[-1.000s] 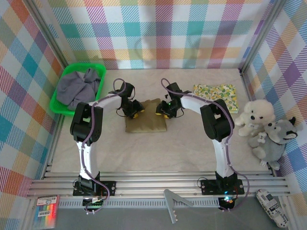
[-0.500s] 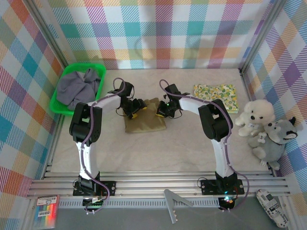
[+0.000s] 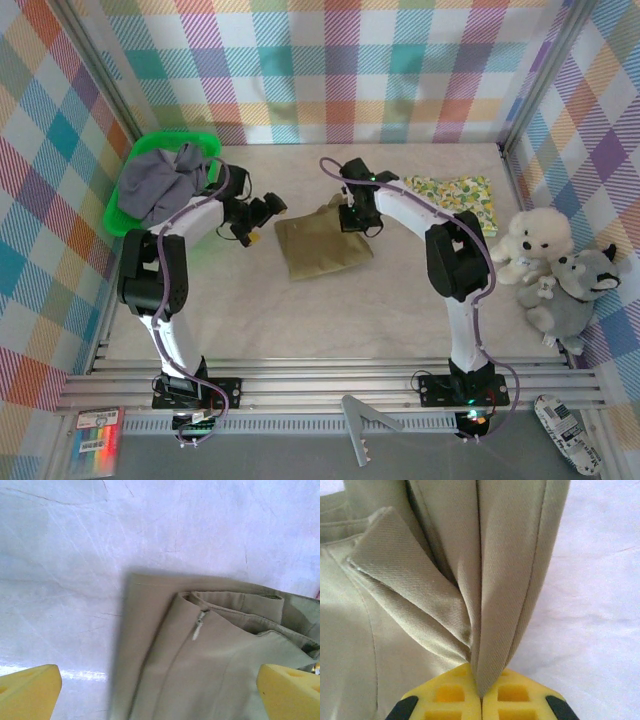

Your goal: Fold and stack the skirts

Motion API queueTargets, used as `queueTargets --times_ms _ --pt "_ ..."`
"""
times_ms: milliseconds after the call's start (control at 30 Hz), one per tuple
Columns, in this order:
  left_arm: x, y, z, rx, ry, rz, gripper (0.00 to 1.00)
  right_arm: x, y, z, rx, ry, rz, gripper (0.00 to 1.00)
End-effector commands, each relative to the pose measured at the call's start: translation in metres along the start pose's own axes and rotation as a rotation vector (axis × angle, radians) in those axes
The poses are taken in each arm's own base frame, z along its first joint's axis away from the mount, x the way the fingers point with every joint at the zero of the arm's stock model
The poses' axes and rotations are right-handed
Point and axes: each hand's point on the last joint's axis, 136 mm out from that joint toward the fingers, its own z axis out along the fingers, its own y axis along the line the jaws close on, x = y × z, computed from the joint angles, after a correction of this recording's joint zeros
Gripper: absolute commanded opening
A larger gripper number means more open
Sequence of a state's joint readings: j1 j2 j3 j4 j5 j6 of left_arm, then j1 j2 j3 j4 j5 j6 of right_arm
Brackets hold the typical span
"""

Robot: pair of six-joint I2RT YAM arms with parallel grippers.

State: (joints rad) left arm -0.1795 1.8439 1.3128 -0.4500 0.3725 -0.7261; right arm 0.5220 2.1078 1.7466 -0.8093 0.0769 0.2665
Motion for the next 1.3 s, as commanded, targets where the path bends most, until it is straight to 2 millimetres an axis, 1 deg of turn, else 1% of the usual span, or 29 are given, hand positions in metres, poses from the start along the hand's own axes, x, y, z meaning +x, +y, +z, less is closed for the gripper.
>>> queueTargets --times_ms 0,67,167,367,633,800,933,1000,1167,1267 --pt "0.003 0.011 -0.011 -0.028 -0.003 -0.027 1.00 0.006 -0.037 -0.027 0.204 0.051 -0.146 0.00" --pt "0.004 0.015 -0.010 -0.040 0.003 -0.030 1.00 0.000 -0.054 -0.035 0.310 0.040 -0.188 0.00" --pt "0.007 0.020 -0.008 -0.053 0.014 -0.038 1.00 -0.011 -0.068 -0.048 0.391 0.015 -0.238 0.00" --pt "0.009 0.024 -0.006 -0.067 0.026 -0.051 1.00 -0.033 -0.088 -0.082 0.367 -0.042 -0.198 0.00" --pt "0.009 0.028 -0.003 -0.086 0.038 -0.060 1.00 -0.057 -0.118 -0.117 0.248 -0.103 -0.115 0.00" --pt "0.011 0.031 0.000 -0.096 0.048 -0.067 1.00 -0.068 -0.132 -0.138 0.173 -0.133 -0.076 0.00" --pt "0.012 0.033 0.002 -0.107 0.056 -0.072 1.00 -0.071 -0.144 -0.156 0.142 -0.154 -0.052 0.00" --pt "0.012 0.034 0.003 -0.110 0.059 -0.073 1.00 -0.072 -0.147 -0.165 0.103 -0.160 -0.068 0.00" --pt "0.011 0.033 0.003 -0.114 0.063 -0.074 1.00 -0.074 -0.155 -0.189 -0.002 -0.199 -0.022 0.00" --pt "0.011 0.034 0.003 -0.118 0.066 -0.075 1.00 -0.076 -0.161 -0.204 -0.031 -0.236 -0.001 0.00"
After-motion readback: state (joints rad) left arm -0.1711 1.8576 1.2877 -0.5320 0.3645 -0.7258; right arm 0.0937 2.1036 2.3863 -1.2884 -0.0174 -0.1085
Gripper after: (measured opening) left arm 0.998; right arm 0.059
